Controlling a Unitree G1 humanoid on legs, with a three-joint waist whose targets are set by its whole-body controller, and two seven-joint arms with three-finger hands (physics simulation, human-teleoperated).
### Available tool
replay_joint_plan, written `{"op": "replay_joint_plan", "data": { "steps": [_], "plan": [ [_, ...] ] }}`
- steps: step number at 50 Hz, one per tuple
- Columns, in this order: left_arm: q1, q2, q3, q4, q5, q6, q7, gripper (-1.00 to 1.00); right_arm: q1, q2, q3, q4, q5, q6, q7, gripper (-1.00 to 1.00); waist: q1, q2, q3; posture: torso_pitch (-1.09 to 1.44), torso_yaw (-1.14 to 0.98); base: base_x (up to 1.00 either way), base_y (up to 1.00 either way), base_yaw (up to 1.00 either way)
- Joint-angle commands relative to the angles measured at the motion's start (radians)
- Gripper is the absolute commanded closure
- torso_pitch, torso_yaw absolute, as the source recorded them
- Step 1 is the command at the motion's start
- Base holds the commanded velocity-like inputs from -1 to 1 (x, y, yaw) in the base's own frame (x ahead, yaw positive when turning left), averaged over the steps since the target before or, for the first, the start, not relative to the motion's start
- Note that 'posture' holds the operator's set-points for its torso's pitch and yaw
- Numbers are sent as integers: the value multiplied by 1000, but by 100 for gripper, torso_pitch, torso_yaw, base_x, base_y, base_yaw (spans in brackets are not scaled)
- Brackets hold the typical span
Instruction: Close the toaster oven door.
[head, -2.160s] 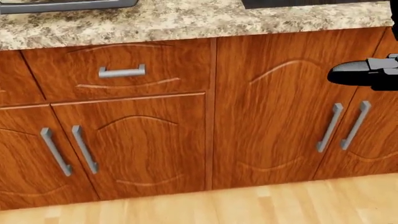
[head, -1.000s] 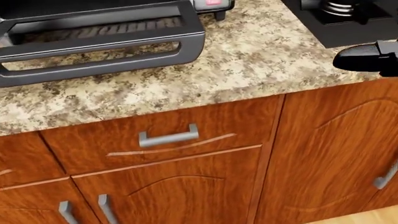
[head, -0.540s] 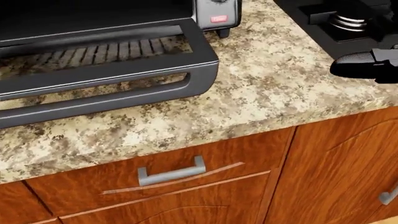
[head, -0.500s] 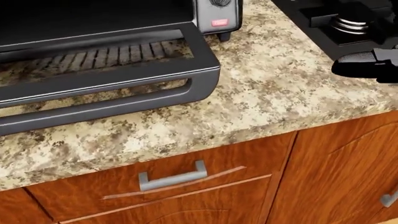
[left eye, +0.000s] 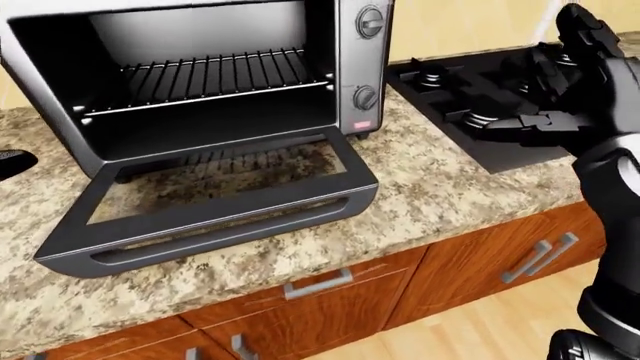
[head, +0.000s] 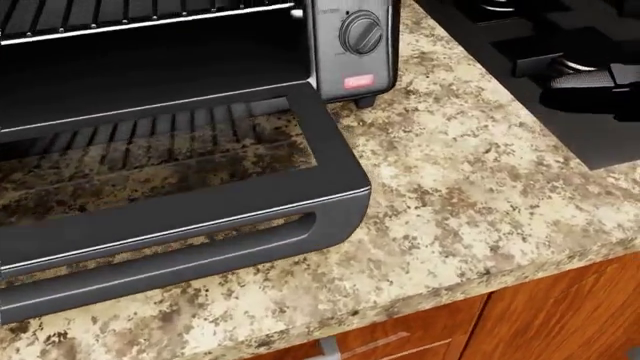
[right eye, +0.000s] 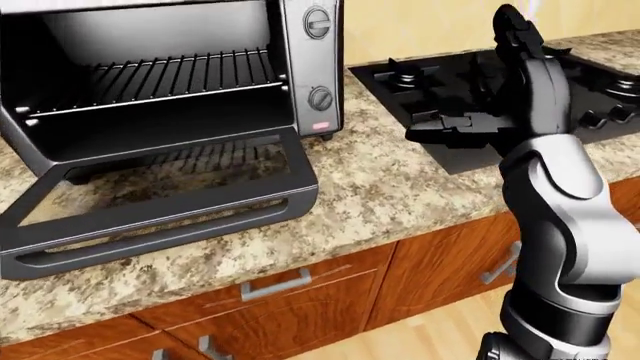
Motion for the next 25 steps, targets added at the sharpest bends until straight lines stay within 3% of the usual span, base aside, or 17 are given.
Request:
{"op": "replay_joint_plan", "data": {
  "steps": [1, 6, 8, 9, 14, 25],
  "plan": [
    [-17, 39, 44, -26, -2, -39, 1, -100, -39, -15, -4, -37, 5, -34, 3, -100, 9, 3, -27, 0, 0, 20, 5, 0],
    [17, 45, 81, -1, 0, -59, -16, -100, -49, -22, -3, -26, 1, -38, 5, -100, -7, 49, 2, 0, 0, 10, 2, 0],
    [24, 47, 89, 15, 4, -69, -23, -100, -48, -22, -3, -28, 4, -34, 3, -100, -12, 99, -10, 0, 0, 0, 0, 0],
    [22, 51, 91, 24, 5, -73, -23, -100, -49, -21, -4, -27, 6, -33, 3, -100, -15, 74, -5, 0, 0, 0, 0, 0],
    [26, 65, 103, 42, -4, -74, -18, -100, -65, -30, -2, -7, 4, -42, -2, -100, 2, 56, -12, 0, 0, 0, 0, 0],
    [33, 85, 114, 56, -5, -83, -23, -100, -77, -44, 0, 27, -21, -53, -4, -100, 7, 45, -11, 0, 0, 0, 0, 0]
  ]
}}
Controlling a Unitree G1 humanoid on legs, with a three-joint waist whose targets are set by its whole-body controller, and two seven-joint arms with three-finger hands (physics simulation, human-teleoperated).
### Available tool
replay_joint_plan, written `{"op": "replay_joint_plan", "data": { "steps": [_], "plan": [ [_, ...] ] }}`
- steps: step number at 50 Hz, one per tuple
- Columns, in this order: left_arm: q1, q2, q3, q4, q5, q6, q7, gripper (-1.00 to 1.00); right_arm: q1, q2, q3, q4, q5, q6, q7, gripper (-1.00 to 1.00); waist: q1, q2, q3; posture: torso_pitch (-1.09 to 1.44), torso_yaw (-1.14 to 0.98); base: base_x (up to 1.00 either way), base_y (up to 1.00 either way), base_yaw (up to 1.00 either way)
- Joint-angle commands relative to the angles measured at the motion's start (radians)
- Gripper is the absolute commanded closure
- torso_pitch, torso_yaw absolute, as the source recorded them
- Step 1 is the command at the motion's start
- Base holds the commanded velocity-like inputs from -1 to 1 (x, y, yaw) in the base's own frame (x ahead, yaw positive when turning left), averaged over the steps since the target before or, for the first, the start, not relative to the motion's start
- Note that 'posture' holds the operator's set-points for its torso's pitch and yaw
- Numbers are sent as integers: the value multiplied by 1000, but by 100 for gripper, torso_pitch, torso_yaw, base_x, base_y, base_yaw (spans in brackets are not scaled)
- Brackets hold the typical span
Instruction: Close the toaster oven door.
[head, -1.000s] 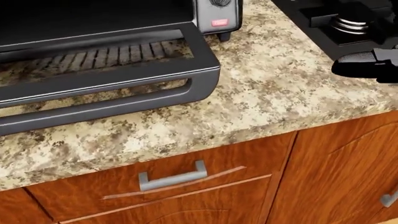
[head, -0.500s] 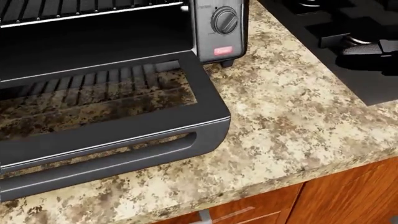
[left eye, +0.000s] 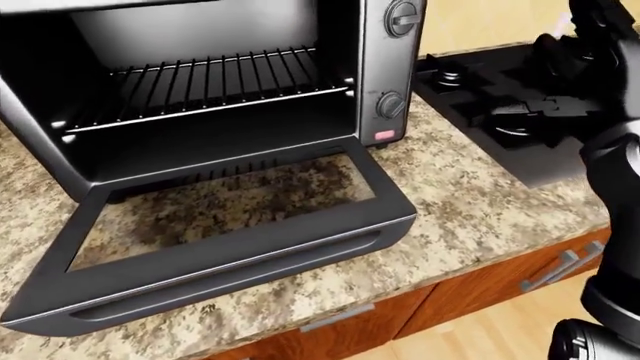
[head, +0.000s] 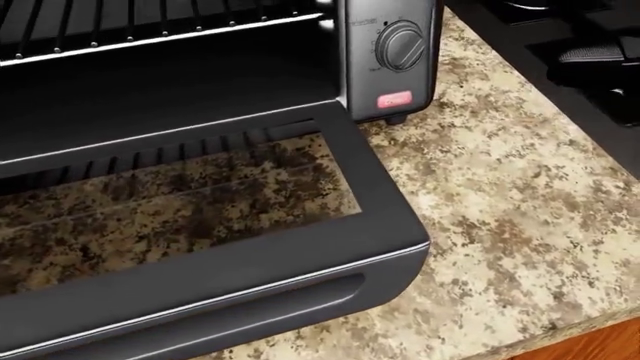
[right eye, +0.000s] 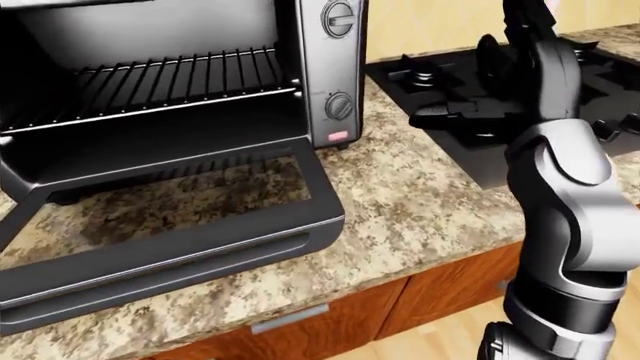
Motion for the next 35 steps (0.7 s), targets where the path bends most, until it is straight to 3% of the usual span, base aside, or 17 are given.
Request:
{"op": "replay_joint_plan", "data": {
  "steps": [1, 11, 35],
  "plan": [
    [-15, 28, 15, -30, -3, -26, 0, -100, -16, -16, -14, -24, -9, -30, 3, -100, 0, 6, -20, 0, 0, 0, 0, 0],
    [-17, 35, 18, -30, -8, -21, 1, -100, 31, 17, 18, -6, -154, -119, 88, -100, -1, 10, -13, 0, 0, 0, 0, 0],
    [-14, 31, 18, -42, -6, -17, -1, -100, 43, 59, 32, 12, -263, -157, 127, -100, -2, 14, -21, 0, 0, 0, 0, 0]
  ]
}}
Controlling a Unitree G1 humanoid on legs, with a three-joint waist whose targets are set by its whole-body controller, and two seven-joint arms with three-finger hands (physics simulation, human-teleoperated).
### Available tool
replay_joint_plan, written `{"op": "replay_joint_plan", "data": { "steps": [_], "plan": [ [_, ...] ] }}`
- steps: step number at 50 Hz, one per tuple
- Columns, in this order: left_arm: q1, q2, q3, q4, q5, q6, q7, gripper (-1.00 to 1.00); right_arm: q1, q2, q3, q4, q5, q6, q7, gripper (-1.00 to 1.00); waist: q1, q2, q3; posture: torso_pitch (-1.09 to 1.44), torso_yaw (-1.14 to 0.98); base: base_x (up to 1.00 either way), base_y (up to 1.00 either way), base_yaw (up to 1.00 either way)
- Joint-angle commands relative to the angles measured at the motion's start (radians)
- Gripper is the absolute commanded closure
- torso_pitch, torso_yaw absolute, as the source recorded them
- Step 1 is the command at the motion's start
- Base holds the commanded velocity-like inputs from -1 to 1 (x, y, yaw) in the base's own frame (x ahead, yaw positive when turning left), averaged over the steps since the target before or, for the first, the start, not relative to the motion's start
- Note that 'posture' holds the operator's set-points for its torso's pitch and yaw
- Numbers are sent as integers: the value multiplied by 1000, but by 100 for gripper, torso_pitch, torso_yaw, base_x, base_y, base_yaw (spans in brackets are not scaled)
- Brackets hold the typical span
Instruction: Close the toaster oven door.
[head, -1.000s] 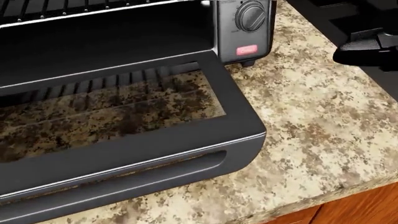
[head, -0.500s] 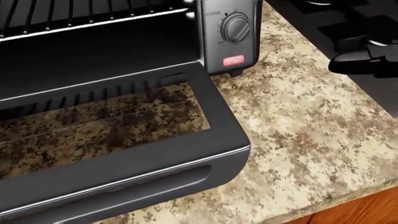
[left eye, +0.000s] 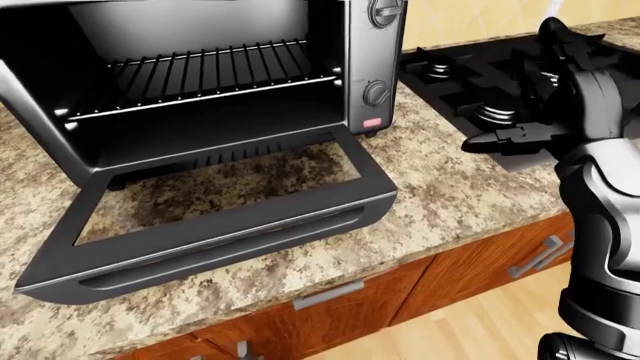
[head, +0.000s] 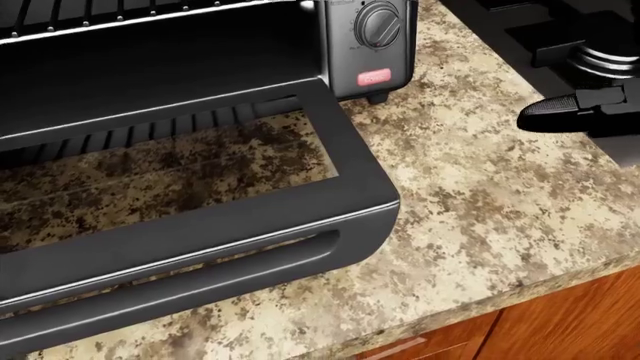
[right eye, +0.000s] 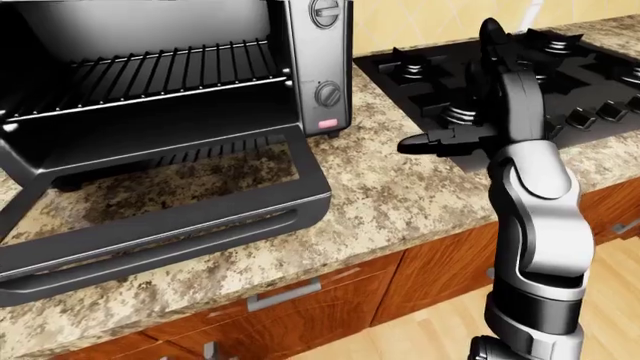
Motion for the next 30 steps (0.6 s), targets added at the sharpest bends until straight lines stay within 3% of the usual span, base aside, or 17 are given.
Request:
{"op": "replay_joint_plan", "data": {
  "steps": [1, 12, 20, 30],
  "plan": [
    [-17, 30, 19, -30, 0, -29, -2, -100, -16, -9, -7, -45, -28, -49, 1, -100, 0, 5, -22, 0, 0, 0, 0, 0],
    [-14, 29, 22, -25, 4, -34, -7, -100, 46, 69, 23, -90, -115, -102, 22, -100, 2, 5, -27, 0, 0, 0, 0, 0],
    [-15, 33, 25, -25, 2, -29, -6, -100, 34, 77, 23, -112, -146, -97, 27, -100, 3, 7, -30, 0, 0, 0, 0, 0],
    [-13, 38, 27, -20, -2, -31, -6, -100, 26, 114, 61, -117, -225, -115, -35, -100, 3, 9, -32, 0, 0, 0, 0, 0]
  ]
}}
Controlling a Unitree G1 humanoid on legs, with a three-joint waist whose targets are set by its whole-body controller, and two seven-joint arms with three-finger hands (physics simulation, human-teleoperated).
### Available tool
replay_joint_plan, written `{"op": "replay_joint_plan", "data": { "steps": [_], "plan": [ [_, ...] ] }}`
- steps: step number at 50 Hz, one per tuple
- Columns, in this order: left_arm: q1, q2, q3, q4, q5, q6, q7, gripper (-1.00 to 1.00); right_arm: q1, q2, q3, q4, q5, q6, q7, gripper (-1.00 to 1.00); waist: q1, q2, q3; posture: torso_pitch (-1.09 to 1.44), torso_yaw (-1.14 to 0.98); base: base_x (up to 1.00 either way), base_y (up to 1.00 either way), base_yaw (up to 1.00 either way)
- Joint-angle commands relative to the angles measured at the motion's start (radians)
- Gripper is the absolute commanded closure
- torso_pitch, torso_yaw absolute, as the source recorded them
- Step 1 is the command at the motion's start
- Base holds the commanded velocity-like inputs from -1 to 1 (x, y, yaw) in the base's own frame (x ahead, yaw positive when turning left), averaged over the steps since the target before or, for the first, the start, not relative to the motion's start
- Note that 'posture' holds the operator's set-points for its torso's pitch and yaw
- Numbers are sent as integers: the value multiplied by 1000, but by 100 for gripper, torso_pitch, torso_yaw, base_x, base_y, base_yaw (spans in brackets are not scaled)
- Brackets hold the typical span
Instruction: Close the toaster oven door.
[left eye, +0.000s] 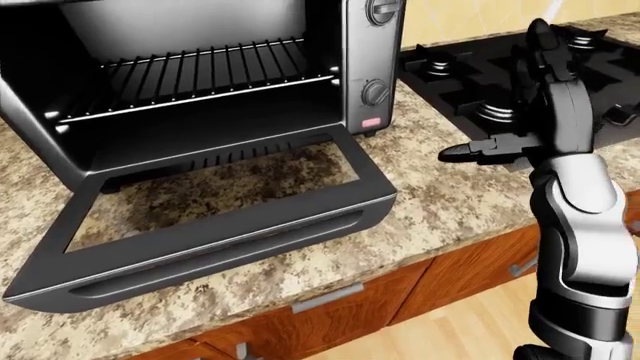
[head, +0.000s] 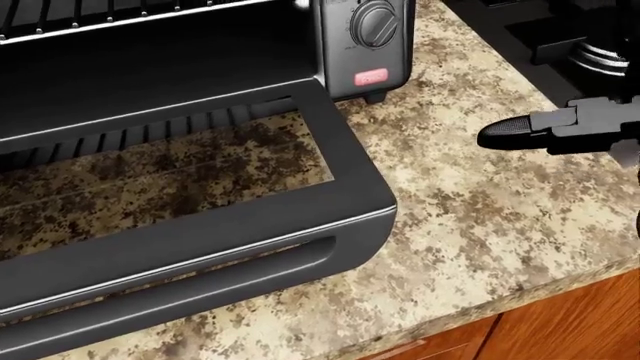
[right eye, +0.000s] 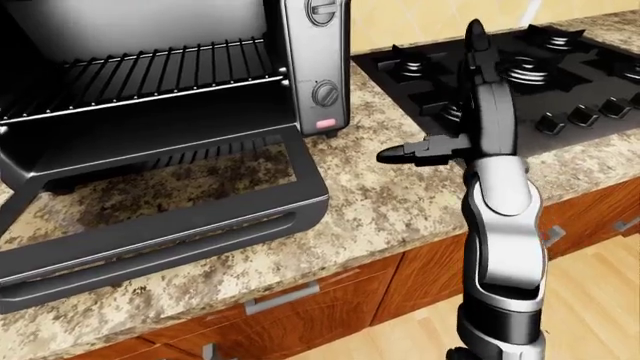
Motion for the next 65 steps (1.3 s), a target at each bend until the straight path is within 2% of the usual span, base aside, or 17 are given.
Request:
{"op": "replay_joint_plan", "data": {
  "steps": [1, 38, 65],
  "plan": [
    [-16, 30, 18, -34, -2, -29, 0, -100, -21, -4, 2, -45, -24, -20, -2, -100, 0, 7, -21, 0, 0, 0, 0, 0],
    [-15, 31, 18, -23, 2, -35, -4, -100, -11, 164, 127, -20, -230, -86, -43, -100, -8, 21, -18, 0, 0, 0, 0, 0],
    [-8, 29, 27, -24, 4, -37, -9, -100, -5, 240, 192, 22, -326, -134, -47, -100, -7, 28, -21, 0, 0, 0, 0, 0]
  ]
}}
